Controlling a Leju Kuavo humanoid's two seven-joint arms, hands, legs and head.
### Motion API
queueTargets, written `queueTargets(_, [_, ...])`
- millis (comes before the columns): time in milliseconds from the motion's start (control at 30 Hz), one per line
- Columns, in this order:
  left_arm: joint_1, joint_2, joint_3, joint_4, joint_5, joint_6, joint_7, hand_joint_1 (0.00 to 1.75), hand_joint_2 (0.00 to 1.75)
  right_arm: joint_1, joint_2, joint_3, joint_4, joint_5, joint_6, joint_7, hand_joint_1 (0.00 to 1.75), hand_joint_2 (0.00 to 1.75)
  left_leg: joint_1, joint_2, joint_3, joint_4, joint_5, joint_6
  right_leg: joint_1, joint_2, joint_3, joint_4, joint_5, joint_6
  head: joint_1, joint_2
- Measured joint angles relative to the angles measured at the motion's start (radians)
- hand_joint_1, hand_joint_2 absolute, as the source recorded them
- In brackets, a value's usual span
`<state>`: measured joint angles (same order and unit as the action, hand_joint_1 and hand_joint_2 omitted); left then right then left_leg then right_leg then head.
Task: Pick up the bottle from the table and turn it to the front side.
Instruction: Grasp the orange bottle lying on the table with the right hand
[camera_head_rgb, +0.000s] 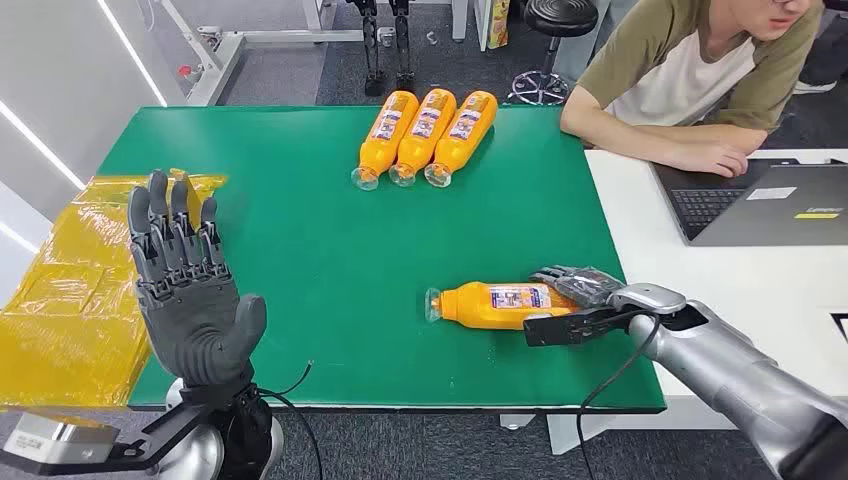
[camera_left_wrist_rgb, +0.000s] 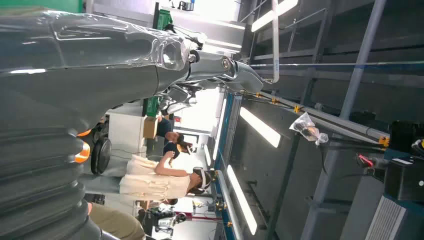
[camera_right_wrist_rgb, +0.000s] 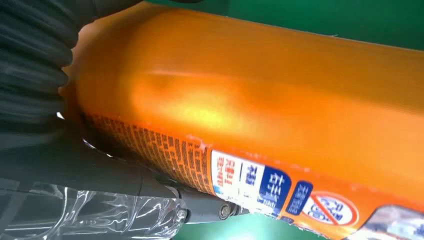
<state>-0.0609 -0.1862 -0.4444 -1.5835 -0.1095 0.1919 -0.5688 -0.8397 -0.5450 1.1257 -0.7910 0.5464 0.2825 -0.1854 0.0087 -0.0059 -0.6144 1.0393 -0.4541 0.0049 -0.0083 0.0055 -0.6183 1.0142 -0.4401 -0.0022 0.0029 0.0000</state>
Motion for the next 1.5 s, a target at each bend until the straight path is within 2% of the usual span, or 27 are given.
queueTargets(33, [0.000, 0.000, 0.000, 0.000, 0.000, 0.000, 0.000, 0.00, 1.75, -0.001, 0.003, 0.000, 0.006, 0.003, -0.001, 0.000, 0.57, 1.75, 0.000, 0.000, 0.000, 0.000, 0.000, 0.000, 0.000, 0.000, 0.000, 0.000, 0.000, 0.000, 0.000, 0.000])
queueTargets(67, [0.000, 0.000, 0.000, 0.000, 0.000, 0.002, 0.000, 0.00, 1.75, -0.002, 0.006, 0.000, 0.013, 0.007, -0.004, -0.001, 0.86, 1.75, 0.000, 0.000, 0.000, 0.000, 0.000, 0.000, 0.000, 0.000, 0.000, 0.000, 0.000, 0.000, 0.000, 0.000])
queueTargets(133, [0.001, 0.001, 0.000, 0.000, 0.000, 0.006, 0.000, 0.00, 1.75, -0.004, 0.016, 0.000, 0.035, 0.024, -0.019, -0.004, 1.74, 1.75, 0.000, 0.000, 0.000, 0.000, 0.000, 0.000, 0.000, 0.000, 0.001, 0.000, 0.000, 0.000, 0.000, 0.000])
queueTargets(467, [0.021, 0.008, 0.000, -0.013, -0.005, 0.029, 0.000, 0.00, 1.75, 0.026, 0.047, -0.033, 0.045, 0.119, -0.181, 0.006, 1.75, 1.75, 0.000, 0.001, 0.002, 0.000, 0.000, 0.000, 0.000, 0.000, 0.002, 0.000, 0.001, 0.000, 0.000, 0.000])
queueTargets(600, [0.037, 0.008, 0.003, -0.027, -0.018, 0.033, -0.007, 0.00, 1.75, 0.076, 0.064, -0.094, -0.001, 0.166, -0.271, 0.030, 1.75, 1.75, 0.000, 0.000, 0.001, 0.000, 0.000, 0.000, 0.000, 0.000, 0.002, 0.000, 0.001, 0.000, 0.000, 0.000])
queueTargets(700, [0.051, 0.008, 0.007, -0.038, -0.027, 0.036, -0.009, 0.00, 1.75, 0.131, 0.087, -0.175, -0.063, 0.188, -0.360, 0.046, 1.75, 1.75, 0.000, 0.000, 0.001, 0.000, 0.000, 0.000, 0.000, 0.000, 0.001, 0.000, 0.000, 0.000, 0.000, 0.000])
queueTargets(833, [0.059, 0.007, 0.013, -0.045, -0.033, 0.051, -0.005, 0.00, 1.75, 0.222, 0.150, -0.321, -0.174, 0.162, -0.534, 0.039, 1.75, 1.75, 0.001, 0.000, 0.000, -0.001, 0.000, 0.000, 0.001, 0.000, 0.001, 0.000, -0.001, -0.001, 0.000, 0.000])
queueTargets(967, [0.058, 0.004, 0.016, -0.032, -0.034, 0.060, 0.059, 0.00, 1.75, 0.327, 0.234, -0.453, -0.293, 0.049, -0.725, -0.026, 1.75, 1.75, 0.002, -0.001, 0.000, -0.001, 0.000, -0.001, 0.002, -0.001, 0.001, 0.000, -0.002, -0.001, 0.000, 0.000])
queueTargets(1133, [0.051, -0.005, 0.013, 0.037, -0.028, 0.020, 0.139, 0.00, 1.75, 0.476, 0.337, -0.534, -0.443, -0.069, -0.903, -0.122, 1.75, 1.75, 0.002, -0.001, 0.000, -0.002, -0.001, -0.002, 0.002, -0.001, 0.000, 0.000, -0.003, -0.001, 0.000, 0.000])
queueTargets(1333, [0.029, -0.011, -0.018, 0.103, -0.013, -0.078, 0.171, 0.00, 1.75, 0.617, 0.414, -0.536, -0.586, -0.093, -0.929, -0.140, 1.75, 1.75, 0.001, -0.001, 0.000, -0.002, -0.002, -0.002, 0.002, 0.000, 0.000, 0.000, -0.003, -0.001, 0.000, 0.000])
queueTargets(1500, [-0.001, -0.011, -0.043, 0.145, 0.000, -0.156, 0.173, 0.00, 1.75, 0.697, 0.431, -0.523, -0.672, -0.033, -0.848, -0.117, 1.75, 1.75, 0.001, 0.000, 0.000, -0.002, -0.002, -0.002, 0.002, 0.000, 0.000, 0.000, -0.003, -0.001, 0.000, 0.000])
